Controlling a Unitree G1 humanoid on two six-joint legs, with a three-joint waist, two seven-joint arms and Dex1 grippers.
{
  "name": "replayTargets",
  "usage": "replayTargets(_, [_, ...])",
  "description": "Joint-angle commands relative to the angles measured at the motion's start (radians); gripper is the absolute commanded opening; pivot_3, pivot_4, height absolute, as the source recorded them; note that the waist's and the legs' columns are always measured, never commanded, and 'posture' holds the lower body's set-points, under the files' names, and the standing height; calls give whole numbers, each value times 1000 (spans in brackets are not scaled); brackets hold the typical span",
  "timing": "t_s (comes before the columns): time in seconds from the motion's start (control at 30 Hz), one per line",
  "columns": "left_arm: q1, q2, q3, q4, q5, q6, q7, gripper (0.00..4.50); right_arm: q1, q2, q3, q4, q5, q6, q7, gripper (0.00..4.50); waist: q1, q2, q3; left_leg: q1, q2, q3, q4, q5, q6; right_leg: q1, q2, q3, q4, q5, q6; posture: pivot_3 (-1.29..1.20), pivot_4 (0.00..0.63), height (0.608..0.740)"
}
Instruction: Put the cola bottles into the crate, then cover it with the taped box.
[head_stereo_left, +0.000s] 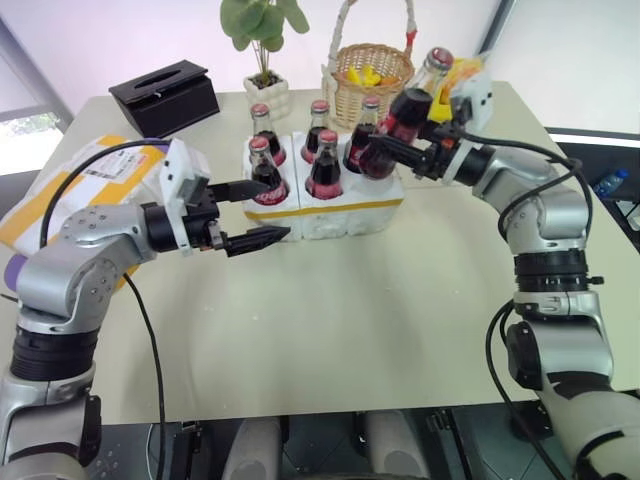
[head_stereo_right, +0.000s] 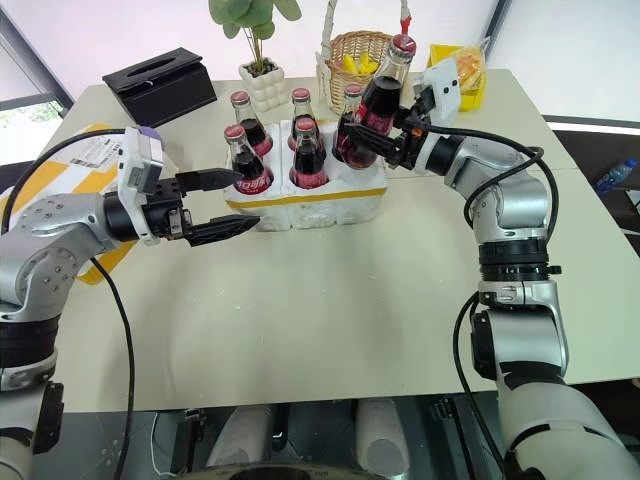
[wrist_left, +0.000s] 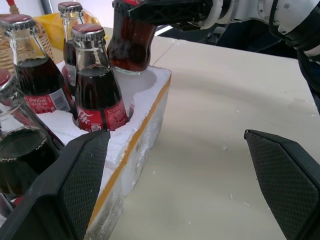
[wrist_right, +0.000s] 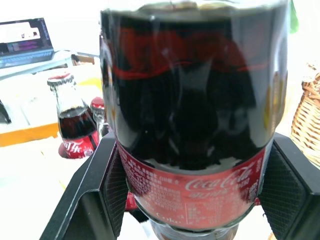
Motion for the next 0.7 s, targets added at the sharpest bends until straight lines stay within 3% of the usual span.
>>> replayTargets(0.03, [-19, 12, 31, -23, -11, -11, -2, 4500, -11, -2, 39, -37, -56, -69, 3, 2802, -1, 0, 0, 0, 0, 0, 0, 0, 0, 0, 0, 0, 0, 0, 0, 0, 150, 740])
replayTargets(0.33, [-28, 13, 32, -23, -12, -10, -1, 4500, -33, 34, 127, 97, -183, -138, -11, 2802, -2, 0, 0, 0, 0, 0, 0, 0, 0, 0, 0, 0, 0, 0, 0, 0, 150, 740])
replayTargets(0.37, [-26, 14, 33, -26, -12, -9, 0, 4500, -31, 32, 134, 104, -191, -129, -6, 3821, -2, 0, 0, 0, 0, 0, 1, 0, 0, 0, 0, 0, 0, 0, 0, 0, 150, 740])
replayTargets(0.43, [-22, 16, 36, -29, -12, -9, 2, 4500, -28, 32, 142, 110, -203, -127, 3, 4470, -1, 0, 0, 1, 0, 0, 1, 0, 0, 0, 0, 0, 1, 0, 0, 0, 150, 740])
replayTargets(0.7, [-2, 33, 56, -31, -6, -14, 12, 4500, -34, 43, 109, 97, -192, -107, -4, 4470, 0, 0, 0, 1, 0, 0, 0, 0, 0, 0, 0, 0, 1, 0, 0, 0, 150, 740])
